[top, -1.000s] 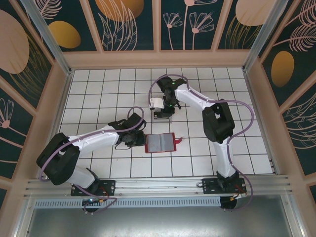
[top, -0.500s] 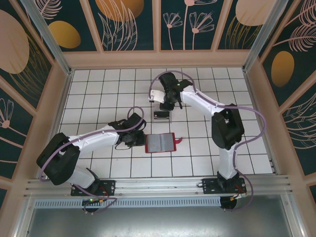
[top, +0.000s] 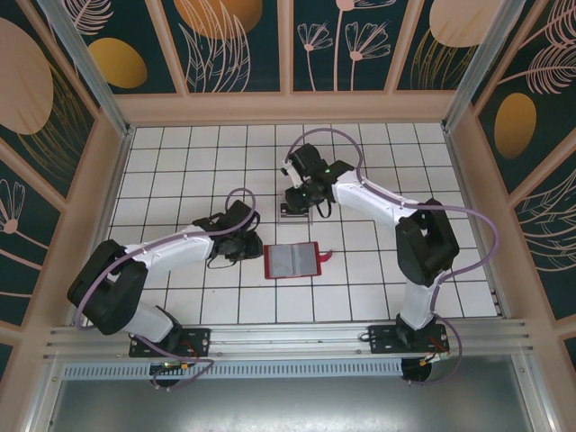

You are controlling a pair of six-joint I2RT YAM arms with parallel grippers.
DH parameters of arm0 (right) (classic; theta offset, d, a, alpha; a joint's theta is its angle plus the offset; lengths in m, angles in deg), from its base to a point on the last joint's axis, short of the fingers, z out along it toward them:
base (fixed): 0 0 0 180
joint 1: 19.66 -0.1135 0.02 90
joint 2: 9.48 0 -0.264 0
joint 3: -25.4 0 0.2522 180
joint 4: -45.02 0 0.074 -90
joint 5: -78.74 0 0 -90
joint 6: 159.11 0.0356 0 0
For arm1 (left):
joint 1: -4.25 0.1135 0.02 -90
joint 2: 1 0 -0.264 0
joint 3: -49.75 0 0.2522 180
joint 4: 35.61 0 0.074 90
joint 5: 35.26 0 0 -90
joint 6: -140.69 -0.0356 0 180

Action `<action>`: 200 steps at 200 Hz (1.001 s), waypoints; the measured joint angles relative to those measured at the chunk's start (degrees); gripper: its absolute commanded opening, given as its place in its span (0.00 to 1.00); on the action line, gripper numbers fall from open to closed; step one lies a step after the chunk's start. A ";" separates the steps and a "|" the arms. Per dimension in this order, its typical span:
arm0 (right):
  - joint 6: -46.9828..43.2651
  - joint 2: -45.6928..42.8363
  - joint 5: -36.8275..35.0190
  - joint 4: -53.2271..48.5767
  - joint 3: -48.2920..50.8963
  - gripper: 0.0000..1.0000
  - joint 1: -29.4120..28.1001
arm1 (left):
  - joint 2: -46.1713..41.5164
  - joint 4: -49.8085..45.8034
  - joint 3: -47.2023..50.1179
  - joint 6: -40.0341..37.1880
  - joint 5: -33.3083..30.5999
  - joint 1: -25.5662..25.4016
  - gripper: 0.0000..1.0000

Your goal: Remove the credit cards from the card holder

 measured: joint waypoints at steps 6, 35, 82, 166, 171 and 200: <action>2.78 -0.28 0.00 -0.22 0.70 0.27 -0.42 | 0.04 0.13 0.00 -0.17 0.00 0.35 0.26; 12.98 -2.03 -1.62 -2.12 3.43 0.28 -4.09 | 0.42 0.44 0.00 -1.27 0.17 1.70 0.26; 22.38 -3.26 -4.87 -5.11 4.22 0.32 -10.80 | 0.48 0.46 0.00 -2.97 0.42 3.96 0.27; 30.49 2.14 -6.08 -9.11 4.48 0.39 -17.90 | -0.50 0.50 2.62 -4.26 0.42 8.11 0.27; 30.82 2.89 -6.08 -9.29 4.24 0.40 -18.23 | -0.68 0.52 2.86 -4.24 0.42 8.22 0.27; 31.47 6.12 -6.05 -9.55 2.38 0.46 -19.26 | -1.03 0.57 3.58 -4.24 1.20 8.26 0.27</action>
